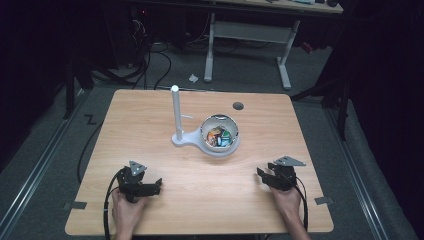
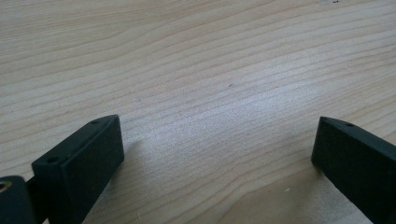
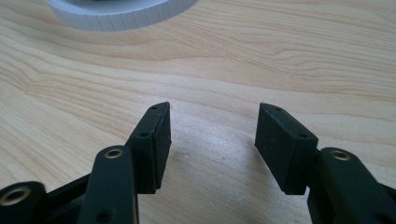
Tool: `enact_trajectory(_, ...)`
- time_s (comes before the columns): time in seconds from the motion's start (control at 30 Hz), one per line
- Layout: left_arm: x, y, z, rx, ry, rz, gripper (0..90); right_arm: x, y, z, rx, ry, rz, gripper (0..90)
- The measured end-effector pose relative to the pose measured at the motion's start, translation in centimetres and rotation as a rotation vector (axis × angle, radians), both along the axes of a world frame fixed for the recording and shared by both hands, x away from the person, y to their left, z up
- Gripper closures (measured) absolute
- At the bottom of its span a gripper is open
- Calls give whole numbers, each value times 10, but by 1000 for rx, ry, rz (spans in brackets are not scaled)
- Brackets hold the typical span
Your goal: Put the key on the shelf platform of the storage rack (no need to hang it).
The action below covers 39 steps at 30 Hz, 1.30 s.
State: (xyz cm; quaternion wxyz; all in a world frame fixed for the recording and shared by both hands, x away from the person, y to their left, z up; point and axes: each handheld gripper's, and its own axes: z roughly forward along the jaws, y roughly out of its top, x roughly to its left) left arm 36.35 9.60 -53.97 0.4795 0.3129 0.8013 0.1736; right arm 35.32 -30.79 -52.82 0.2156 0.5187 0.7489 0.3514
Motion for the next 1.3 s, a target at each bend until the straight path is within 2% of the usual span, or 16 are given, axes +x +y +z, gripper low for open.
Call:
enact_trajectory(0.47, 0, 0, 0, 0, 0, 0, 25, 2, -1, -2, -27, 14, -15, 433)
enact_trajectory(0.57, 0, 0, 0, -1, 0, 0, 25, 2, 1, -2, -63, 7, -16, 413)
enact_trajectory(0.93, 0, 0, 0, 0, 0, 0, 25, 2, 0, -2, -68, 14, -40, 361)
enact_trajectory(1.3, 0, 0, 0, 0, 0, 0, 25, 2, 0, -2, -69, 14, -42, 359)
